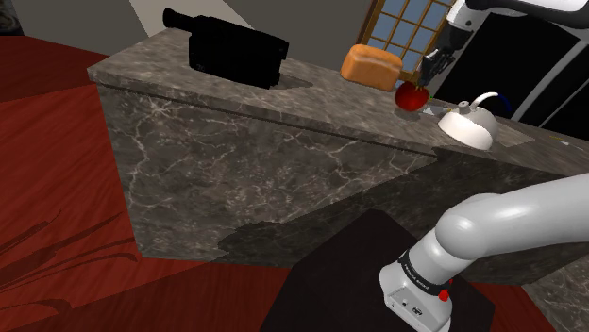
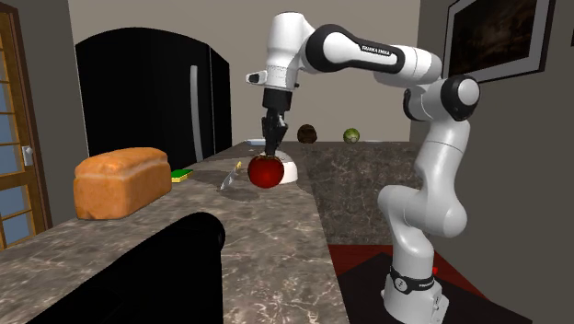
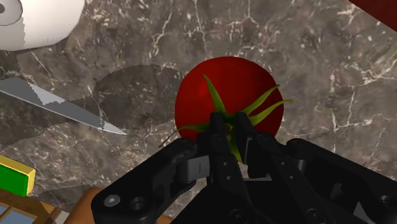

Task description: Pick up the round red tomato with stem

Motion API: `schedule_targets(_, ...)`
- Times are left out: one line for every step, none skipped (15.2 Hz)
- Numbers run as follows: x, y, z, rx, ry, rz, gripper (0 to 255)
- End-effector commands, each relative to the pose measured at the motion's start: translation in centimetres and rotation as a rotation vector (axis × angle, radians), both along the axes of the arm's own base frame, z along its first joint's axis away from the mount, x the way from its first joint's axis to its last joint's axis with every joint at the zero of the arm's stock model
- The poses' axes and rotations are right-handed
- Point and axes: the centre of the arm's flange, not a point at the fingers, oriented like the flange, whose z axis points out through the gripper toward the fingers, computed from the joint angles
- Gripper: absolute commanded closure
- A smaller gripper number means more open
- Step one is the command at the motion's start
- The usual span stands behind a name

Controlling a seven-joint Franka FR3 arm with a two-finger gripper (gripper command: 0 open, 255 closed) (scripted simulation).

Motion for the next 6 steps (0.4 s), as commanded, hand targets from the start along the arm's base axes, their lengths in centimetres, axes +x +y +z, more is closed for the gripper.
schedule_targets(-0.1, 0.1, 1.1, 0.0, -0.001, 0.0, 255)
schedule_targets(-0.1, 0.1, 1.6, 0.0, -0.001, 0.0, 255)
schedule_targets(-0.1, 0.1, 2.2, 0.0, -0.001, 0.0, 255)
schedule_targets(-0.1, 0.1, 2.7, 0.0, -0.001, 0.0, 255)
schedule_targets(-0.1, 0.1, 2.8, 0.0, -0.001, 0.0, 255)
schedule_targets(-0.1, 0.1, 2.8, 0.0, -0.001, 0.0, 255)
